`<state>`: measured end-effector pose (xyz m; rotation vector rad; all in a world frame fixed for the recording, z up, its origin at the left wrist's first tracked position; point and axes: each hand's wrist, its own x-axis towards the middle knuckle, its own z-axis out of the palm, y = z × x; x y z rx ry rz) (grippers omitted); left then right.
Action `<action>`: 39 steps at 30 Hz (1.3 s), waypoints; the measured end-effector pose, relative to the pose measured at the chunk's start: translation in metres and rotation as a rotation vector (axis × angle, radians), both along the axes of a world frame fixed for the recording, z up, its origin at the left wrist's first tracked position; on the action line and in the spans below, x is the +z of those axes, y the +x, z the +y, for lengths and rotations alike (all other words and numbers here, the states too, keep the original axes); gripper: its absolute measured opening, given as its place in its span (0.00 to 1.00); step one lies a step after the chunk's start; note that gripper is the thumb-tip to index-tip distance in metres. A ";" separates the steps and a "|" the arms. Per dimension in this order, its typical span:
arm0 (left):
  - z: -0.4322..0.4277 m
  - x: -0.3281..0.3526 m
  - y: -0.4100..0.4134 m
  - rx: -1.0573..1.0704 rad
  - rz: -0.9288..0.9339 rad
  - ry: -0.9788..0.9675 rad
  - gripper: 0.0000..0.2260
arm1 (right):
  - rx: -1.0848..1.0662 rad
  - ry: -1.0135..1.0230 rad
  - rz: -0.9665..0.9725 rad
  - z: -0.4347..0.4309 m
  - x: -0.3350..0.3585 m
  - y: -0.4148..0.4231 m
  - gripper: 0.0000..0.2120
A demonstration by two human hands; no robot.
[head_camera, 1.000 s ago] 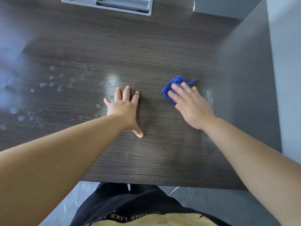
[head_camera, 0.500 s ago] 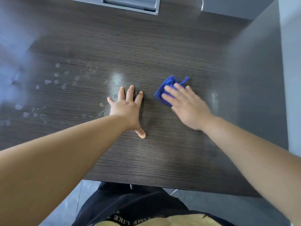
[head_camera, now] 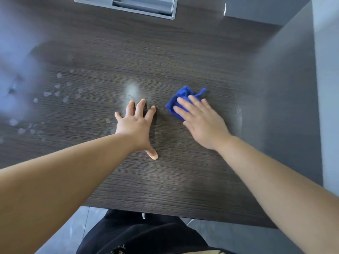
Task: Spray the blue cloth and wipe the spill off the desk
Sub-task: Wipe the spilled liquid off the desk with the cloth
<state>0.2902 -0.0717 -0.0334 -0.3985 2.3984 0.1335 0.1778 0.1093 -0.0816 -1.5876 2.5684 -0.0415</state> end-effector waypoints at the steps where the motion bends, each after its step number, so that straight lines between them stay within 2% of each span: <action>1: 0.000 0.001 0.000 -0.001 -0.003 0.004 0.65 | -0.046 0.002 0.033 0.008 -0.001 -0.018 0.23; 6: -0.001 0.001 0.001 0.000 -0.002 0.013 0.65 | -0.760 -0.002 -0.040 -0.026 0.001 -0.074 0.24; 8: -0.001 0.001 0.002 0.003 -0.001 0.014 0.65 | -0.834 -0.008 -0.062 -0.055 0.002 -0.060 0.25; 10: -0.001 0.001 0.002 0.000 0.010 0.010 0.65 | -0.689 -0.021 -0.055 -0.068 -0.002 -0.028 0.26; 13: -0.001 0.001 0.002 -0.002 0.025 0.007 0.65 | -0.315 -0.043 -0.051 -0.048 -0.002 0.022 0.25; 15: -0.003 -0.001 0.003 -0.002 0.035 0.006 0.65 | -0.082 0.001 -0.035 -0.022 0.000 0.021 0.25; 16: -0.003 -0.001 0.003 -0.003 0.037 0.008 0.65 | -0.034 0.010 -0.004 -0.010 0.001 0.007 0.25; 18: -0.004 -0.002 0.004 -0.007 0.045 0.024 0.65 | -0.149 -0.005 0.016 0.004 0.000 -0.022 0.23; 22: -0.006 -0.002 0.010 0.010 0.079 0.084 0.62 | -0.715 -0.015 -0.031 -0.037 -0.001 -0.041 0.23; 23: -0.008 -0.001 0.011 0.041 0.102 0.139 0.59 | -0.796 -0.028 -0.045 -0.056 0.000 -0.034 0.24; 25: -0.019 0.004 0.013 0.165 0.190 0.309 0.48 | -0.756 -0.043 -0.073 -0.087 0.001 -0.011 0.25; 28: -0.052 0.009 0.025 0.453 0.415 0.586 0.26 | -0.426 -0.059 -0.043 -0.102 -0.003 0.051 0.24; 30: -0.077 0.009 0.044 0.557 0.544 0.531 0.18 | -0.161 -0.032 -0.063 -0.088 0.000 0.085 0.24; 32: -0.099 0.008 0.066 0.539 0.556 0.328 0.22 | 0.102 0.044 -0.073 -0.064 0.002 0.081 0.24; 34: -0.115 0.011 0.089 0.553 0.471 0.186 0.32 | 0.191 0.070 -0.036 -0.051 0.000 0.048 0.24; 36: -0.128 0.013 0.112 0.591 0.377 0.104 0.42 | -0.013 0.081 -0.034 -0.058 0.001 0.019 0.23; 39: -0.144 0.009 0.137 0.592 0.272 -0.012 0.51 | -0.527 0.044 -0.073 -0.101 0.006 0.021 0.24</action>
